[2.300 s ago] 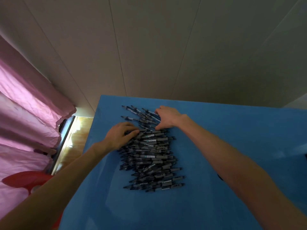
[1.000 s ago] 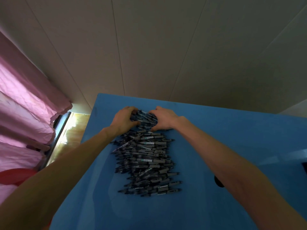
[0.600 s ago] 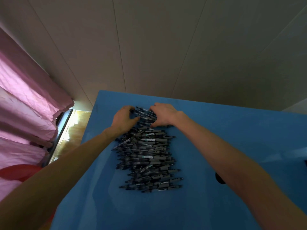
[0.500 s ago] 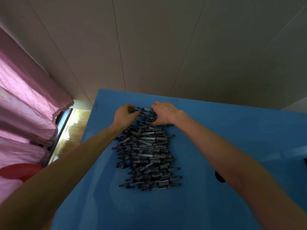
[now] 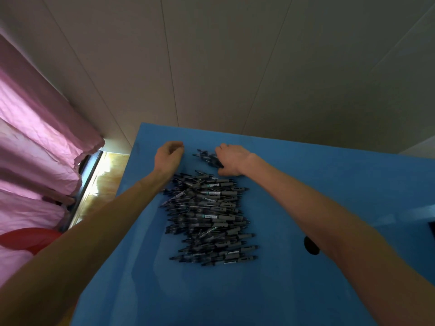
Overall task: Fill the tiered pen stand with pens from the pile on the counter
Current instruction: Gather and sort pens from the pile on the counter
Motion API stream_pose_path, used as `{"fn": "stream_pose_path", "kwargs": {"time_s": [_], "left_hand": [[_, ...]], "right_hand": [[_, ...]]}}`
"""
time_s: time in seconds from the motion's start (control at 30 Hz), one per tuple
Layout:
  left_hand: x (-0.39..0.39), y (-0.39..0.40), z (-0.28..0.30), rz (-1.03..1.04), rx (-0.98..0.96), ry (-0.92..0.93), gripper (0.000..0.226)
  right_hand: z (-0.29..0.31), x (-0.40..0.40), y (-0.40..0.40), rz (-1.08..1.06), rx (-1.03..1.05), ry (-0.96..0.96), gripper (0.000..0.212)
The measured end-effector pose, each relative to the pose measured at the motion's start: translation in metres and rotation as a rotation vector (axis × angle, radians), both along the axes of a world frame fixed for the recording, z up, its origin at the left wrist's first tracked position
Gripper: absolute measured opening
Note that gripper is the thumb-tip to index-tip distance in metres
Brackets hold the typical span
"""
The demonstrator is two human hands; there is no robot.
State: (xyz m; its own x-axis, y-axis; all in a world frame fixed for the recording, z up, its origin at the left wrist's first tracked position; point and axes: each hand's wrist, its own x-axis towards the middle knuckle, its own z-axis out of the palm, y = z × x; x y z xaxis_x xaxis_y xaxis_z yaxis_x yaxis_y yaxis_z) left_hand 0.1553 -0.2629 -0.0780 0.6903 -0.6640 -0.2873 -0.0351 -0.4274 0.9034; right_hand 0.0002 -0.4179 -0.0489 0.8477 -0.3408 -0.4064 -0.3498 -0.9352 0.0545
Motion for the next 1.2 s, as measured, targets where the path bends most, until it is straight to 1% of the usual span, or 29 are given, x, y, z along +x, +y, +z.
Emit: {"fn": "stream_pose_path", "kwargs": {"time_s": [0.1, 0.17, 0.33, 0.43, 0.57, 0.67, 0.73, 0.8, 0.9, 1.0, 1.03, 1.1, 1.2], "left_hand": [[0.006, 0.009, -0.001, 0.016, 0.016, -0.001, 0.026], [0.004, 0.016, 0.001, -0.012, 0.015, -0.025, 0.024], [-0.008, 0.04, 0.004, -0.012, -0.04, -0.196, 0.024], [-0.014, 0.057, 0.004, 0.028, -0.064, -0.243, 0.024], [-0.022, 0.079, 0.002, 0.05, -0.066, -0.248, 0.022], [-0.037, 0.098, 0.002, 0.058, -0.115, -0.279, 0.021], [-0.05, 0.109, 0.001, 0.077, -0.149, -0.286, 0.019], [-0.066, 0.118, 0.002, 0.13, -0.182, -0.207, 0.021], [-0.089, 0.13, 0.008, 0.223, -0.245, -0.075, 0.032], [-0.11, 0.143, 0.007, 0.247, -0.274, -0.012, 0.036], [-0.115, 0.147, 0.006, 0.244, -0.278, 0.016, 0.039], [-0.124, 0.152, 0.004, 0.216, -0.276, 0.045, 0.045], [-0.131, 0.152, 0.001, 0.12, -0.242, 0.051, 0.057]], "right_hand": [[-0.004, -0.002, 0.001, -0.048, -0.002, 0.007, 0.047], [-0.005, -0.006, 0.002, -0.088, 0.001, -0.002, 0.047], [-0.01, -0.018, 0.006, -0.173, -0.016, -0.046, 0.041], [-0.012, -0.029, 0.007, -0.184, -0.065, -0.075, 0.036], [-0.006, -0.05, -0.005, -0.282, 0.012, -0.111, 0.033], [0.006, -0.065, -0.002, -0.384, 0.125, -0.231, 0.024], [0.022, -0.071, 0.011, -0.396, 0.148, -0.34, 0.022], [0.041, -0.076, 0.034, -0.314, 0.138, -0.38, 0.022], [0.061, -0.082, 0.081, -0.096, 0.114, -0.358, 0.022], [0.059, -0.079, 0.117, 0.142, 0.017, -0.343, 0.034], [0.055, -0.076, 0.124, 0.19, -0.021, -0.338, 0.039], [0.043, -0.072, 0.13, 0.225, -0.089, -0.326, 0.046], [0.024, -0.073, 0.136, 0.205, -0.148, -0.36, 0.057]]}}
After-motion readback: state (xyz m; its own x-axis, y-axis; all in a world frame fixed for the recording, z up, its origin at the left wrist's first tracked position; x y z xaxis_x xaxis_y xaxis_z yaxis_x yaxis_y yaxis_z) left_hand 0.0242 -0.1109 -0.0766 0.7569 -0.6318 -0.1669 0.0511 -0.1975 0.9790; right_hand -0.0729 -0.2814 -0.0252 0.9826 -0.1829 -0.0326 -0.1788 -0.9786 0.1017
